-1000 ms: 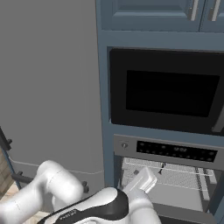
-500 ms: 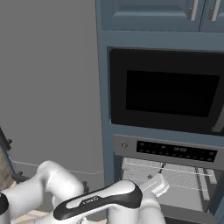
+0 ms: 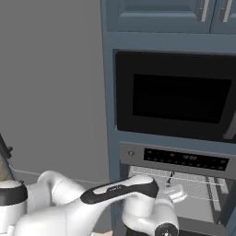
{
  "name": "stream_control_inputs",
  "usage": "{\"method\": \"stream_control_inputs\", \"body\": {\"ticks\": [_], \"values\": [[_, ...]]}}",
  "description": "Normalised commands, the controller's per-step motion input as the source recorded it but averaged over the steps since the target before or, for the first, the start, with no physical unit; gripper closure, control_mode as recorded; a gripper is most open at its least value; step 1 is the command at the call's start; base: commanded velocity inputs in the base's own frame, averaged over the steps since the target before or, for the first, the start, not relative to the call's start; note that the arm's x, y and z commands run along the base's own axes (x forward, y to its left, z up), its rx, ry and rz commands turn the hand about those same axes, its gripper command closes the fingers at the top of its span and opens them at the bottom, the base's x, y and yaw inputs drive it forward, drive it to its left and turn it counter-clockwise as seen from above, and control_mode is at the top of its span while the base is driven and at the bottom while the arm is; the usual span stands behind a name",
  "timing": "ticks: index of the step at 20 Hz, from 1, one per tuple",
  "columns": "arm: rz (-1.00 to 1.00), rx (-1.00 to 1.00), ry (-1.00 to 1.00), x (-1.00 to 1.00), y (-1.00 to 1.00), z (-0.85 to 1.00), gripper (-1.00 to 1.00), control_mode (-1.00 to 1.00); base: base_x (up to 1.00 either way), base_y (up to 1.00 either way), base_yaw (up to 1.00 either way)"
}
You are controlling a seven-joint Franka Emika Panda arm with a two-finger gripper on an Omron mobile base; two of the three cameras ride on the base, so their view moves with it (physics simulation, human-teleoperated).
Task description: Take the fish from the oven and place it on the plate on the counter.
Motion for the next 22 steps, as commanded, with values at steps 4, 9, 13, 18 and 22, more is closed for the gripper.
{"method": "stream_control_inputs", "body": {"ticks": [4, 9, 13, 18, 22], "values": [[0.0, 0.09, 0.31, 0.56, -0.22, -0.38, -1.0, -1.0, 0.0, 0.0, 0.0], [0.01, 0.1, 0.19, 0.41, -0.34, -0.52, -1.0, -1.0, 0.0, 0.0, 0.0], [0.01, 0.18, 0.03, 0.11, -0.42, -0.44, -1.0, -1.0, 0.0, 0.0, 0.0], [0.0, 0.28, -0.08, -0.08, -0.34, -0.38, -1.0, -1.0, 0.0, 0.0, 0.0], [0.01, 0.23, -0.17, -0.24, -0.09, -0.37, -1.0, -1.0, 0.0, 0.0, 0.0]]}}
